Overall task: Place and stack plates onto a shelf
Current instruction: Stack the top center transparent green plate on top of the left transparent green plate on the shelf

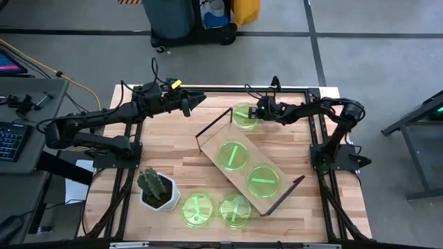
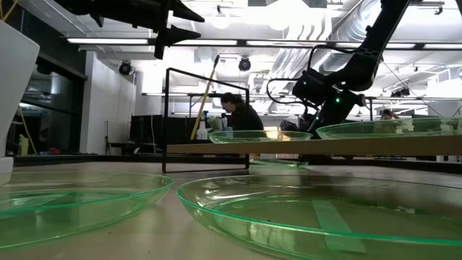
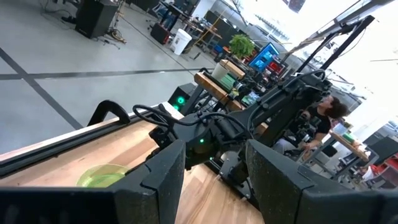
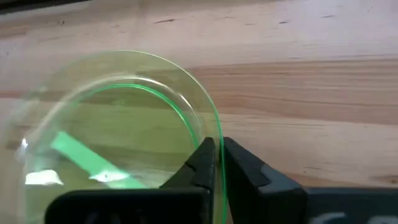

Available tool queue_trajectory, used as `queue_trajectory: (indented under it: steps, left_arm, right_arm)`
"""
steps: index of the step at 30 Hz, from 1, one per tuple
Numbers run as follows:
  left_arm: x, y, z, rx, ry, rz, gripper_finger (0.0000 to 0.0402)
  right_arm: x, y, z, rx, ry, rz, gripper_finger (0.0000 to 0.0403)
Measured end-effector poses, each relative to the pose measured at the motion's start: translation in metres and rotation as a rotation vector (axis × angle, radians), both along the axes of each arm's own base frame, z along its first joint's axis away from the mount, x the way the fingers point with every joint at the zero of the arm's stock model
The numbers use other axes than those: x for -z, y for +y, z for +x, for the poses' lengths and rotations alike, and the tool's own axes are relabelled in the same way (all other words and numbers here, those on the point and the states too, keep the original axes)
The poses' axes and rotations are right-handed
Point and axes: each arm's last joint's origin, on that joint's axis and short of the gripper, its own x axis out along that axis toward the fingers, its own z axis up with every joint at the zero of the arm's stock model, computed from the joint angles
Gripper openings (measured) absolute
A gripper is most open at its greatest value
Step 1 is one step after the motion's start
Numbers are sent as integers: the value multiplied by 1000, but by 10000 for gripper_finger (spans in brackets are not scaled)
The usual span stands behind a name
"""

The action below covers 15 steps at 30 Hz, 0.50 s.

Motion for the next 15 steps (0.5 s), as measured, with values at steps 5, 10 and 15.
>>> queue_trajectory:
  steps: [5,10,15]
  left_arm:
    - [0,0,0,-1,-3,0,161]
    - [-2,0,0,-1,-20,7,161]
    - [-2,0,0,-1,-22,8,161]
  right_arm:
    - [-14,-3,-12,-17,27,4,3]
    - [-43,-10,-36,-11,20,-60,1]
    - [-64,-3,-64,-36,-46,-102,0]
